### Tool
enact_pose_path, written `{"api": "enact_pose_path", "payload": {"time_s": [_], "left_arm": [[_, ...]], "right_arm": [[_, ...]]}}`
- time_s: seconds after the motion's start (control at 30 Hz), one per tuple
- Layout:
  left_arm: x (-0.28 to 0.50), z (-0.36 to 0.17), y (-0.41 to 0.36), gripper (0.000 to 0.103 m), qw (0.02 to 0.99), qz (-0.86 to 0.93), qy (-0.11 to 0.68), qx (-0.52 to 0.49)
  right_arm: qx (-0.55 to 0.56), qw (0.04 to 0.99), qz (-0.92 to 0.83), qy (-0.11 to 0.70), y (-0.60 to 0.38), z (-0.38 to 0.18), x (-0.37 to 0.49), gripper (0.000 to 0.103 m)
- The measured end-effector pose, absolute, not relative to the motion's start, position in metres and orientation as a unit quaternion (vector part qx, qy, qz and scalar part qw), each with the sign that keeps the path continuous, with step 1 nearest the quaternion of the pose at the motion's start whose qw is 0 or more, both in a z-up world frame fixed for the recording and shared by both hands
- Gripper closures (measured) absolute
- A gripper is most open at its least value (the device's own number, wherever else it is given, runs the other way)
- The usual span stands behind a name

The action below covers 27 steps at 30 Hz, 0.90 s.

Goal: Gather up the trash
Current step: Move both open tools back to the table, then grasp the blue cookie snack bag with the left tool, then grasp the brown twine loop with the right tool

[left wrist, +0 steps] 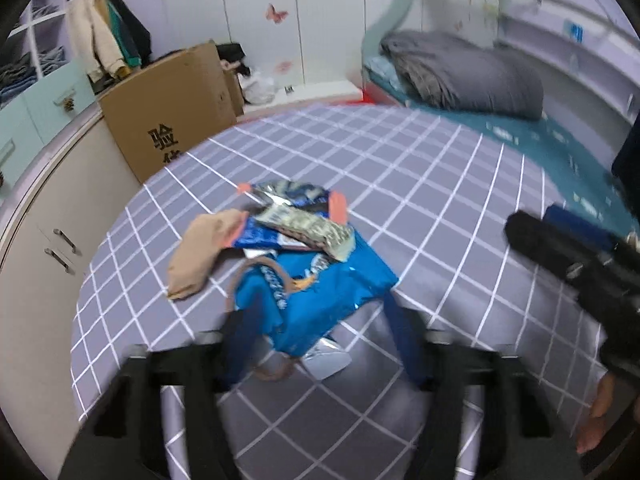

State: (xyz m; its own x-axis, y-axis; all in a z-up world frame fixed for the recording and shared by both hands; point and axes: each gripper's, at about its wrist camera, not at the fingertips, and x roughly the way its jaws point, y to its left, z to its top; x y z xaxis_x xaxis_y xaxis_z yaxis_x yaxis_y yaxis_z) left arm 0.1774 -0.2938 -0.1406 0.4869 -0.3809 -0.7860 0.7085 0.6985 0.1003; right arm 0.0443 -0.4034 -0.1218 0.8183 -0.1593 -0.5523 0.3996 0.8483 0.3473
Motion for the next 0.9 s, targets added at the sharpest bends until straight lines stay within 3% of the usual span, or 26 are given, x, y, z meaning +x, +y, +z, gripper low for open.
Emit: {"api": "enact_pose_path", "payload": {"time_s": [0.03,0.1,0.47,0.9], "left_arm": [[0.18,-0.143,-0.296,0.095,0.83,-0.331,0.399,0.205],[0.181,-0.14,-0.294,0.1,0.827,-0.341,0.41,0.179],[0.18,-0.083,-0.25,0.101,0.81,-0.442,0.383,-0.026],[0.181,-0.096,-0.152,0.101,0.856,-0.35,0.372,-0.081]], "right_arm": [[0.23,0.925,-0.151,0.261,-0.404,-0.122,0.043,0.023],[0.235,0.925,-0.151,0.258,-0.405,-0.122,0.041,0.023],[0.232,0.931,-0.134,0.247,-0.392,-0.105,0.035,0.023],[0.154,0.932,-0.048,0.326,-0.326,-0.115,0.079,0.024]]}}
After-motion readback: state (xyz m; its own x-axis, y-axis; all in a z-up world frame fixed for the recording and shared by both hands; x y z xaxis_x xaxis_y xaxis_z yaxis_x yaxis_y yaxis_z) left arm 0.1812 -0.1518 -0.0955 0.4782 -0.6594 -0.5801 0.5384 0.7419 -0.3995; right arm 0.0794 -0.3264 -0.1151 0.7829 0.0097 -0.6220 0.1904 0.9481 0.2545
